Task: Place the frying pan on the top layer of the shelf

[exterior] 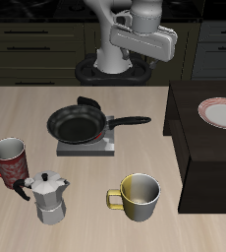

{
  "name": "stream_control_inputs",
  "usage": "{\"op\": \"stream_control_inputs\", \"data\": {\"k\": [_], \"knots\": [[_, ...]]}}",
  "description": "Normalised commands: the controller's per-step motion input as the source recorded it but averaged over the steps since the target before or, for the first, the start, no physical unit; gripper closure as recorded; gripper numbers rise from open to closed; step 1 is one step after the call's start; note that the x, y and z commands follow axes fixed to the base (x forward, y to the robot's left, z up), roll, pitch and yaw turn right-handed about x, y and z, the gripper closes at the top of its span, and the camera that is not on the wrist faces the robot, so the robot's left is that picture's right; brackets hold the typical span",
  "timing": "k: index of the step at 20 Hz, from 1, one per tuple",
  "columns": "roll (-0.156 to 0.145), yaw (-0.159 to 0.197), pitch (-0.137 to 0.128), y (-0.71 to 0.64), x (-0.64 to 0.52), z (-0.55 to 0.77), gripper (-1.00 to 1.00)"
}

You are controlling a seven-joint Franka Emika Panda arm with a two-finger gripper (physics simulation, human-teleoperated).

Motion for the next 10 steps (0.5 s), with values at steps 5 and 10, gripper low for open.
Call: {"op": "stream_control_inputs", "data": {"k": [5, 10], "knots": [[-0.01, -0.129, -0.048, -0.06, 0.05, 0.1, -1.0], [-0.027, -0.137, -0.019, -0.14, 0.1, -0.02, -1.0]]}}
